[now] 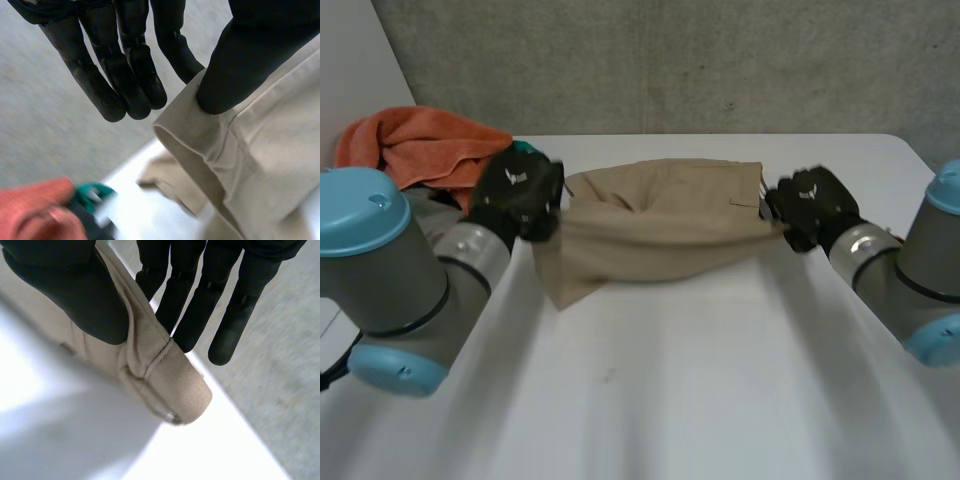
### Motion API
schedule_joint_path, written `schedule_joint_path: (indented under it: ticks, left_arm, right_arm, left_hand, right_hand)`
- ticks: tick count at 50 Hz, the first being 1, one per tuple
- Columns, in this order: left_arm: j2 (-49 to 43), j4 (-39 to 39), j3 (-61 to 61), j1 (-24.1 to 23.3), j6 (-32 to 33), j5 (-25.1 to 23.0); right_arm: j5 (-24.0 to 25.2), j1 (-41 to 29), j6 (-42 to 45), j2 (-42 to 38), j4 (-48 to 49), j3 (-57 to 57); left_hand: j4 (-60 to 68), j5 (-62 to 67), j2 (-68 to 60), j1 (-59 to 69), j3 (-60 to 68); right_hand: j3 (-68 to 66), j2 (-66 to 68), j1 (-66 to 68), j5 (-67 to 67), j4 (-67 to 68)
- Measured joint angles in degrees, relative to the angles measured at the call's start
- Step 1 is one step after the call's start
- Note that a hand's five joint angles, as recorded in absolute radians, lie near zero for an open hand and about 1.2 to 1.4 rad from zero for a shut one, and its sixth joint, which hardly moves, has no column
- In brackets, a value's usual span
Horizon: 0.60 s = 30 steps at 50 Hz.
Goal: Fold the laundry.
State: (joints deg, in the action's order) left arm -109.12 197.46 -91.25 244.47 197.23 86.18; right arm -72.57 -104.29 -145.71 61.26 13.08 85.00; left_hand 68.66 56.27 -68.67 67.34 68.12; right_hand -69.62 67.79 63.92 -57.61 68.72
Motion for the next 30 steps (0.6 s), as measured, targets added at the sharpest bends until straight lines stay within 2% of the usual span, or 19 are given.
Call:
schedule_joint_path:
  ticks: [4,8,11,12,14,18,25,30]
  left_arm:
    - [1.6,-8.7,-0.9,-0.9,0.7,-1.5]
    - [3.6,-20.6,-0.8,-3.7,3.3,-2.3]
    - [4.4,-30.8,-0.1,-7.3,7.0,-1.9]
    - [4.4,-32.0,0.0,-7.8,7.5,-1.8]
    - [4.5,-39.7,0.7,-11.3,10.5,-1.0]
    - [4.0,-47.8,2.2,-15.6,12.9,0.1]
    - [1.9,-49.7,6.1,-17.6,12.9,2.6]
    - [-1.7,-45.6,12.8,-15.3,12.5,6.6]
  right_arm:
    - [-1.2,0.5,4.2,4.0,-8.8,2.6]
    - [-3.2,0.6,10.4,7.7,-22.5,3.2]
    - [-5.4,0.5,16.2,9.3,-35.0,2.2]
    - [-5.6,0.5,16.9,9.4,-36.5,2.0]
    - [-7.2,0.5,20.7,9.9,-45.5,0.8]
    - [-8.7,0.6,23.8,10.2,-53.6,-0.8]
    - [-9.0,1.1,23.6,9.5,-54.4,-2.0]
    - [-8.9,1.8,21.4,7.5,-49.5,-3.0]
  left_hand:
    - [0.0,0.0,0.0,0.0,0.0]
    - [0.0,0.0,0.0,0.0,0.0]
    - [0.0,0.0,0.0,0.0,0.0]
    - [0.0,0.0,0.0,0.0,0.0]
    - [0.0,0.0,0.0,0.0,0.0]
    - [0.0,0.0,0.0,0.0,0.0]
    - [0.0,0.0,0.0,0.0,0.0]
    - [0.0,0.0,0.0,0.0,0.0]
  right_hand:
    - [0.0,0.0,0.0,0.0,0.0]
    - [0.0,0.0,0.0,0.0,0.0]
    - [0.0,0.0,0.0,0.0,0.0]
    - [0.0,0.0,0.0,0.0,0.0]
    - [0.0,0.0,0.0,0.0,0.0]
    - [0.0,0.0,0.0,0.0,0.0]
    - [0.0,0.0,0.0,0.0,0.0]
    - [0.0,0.0,0.0,0.0,0.0]
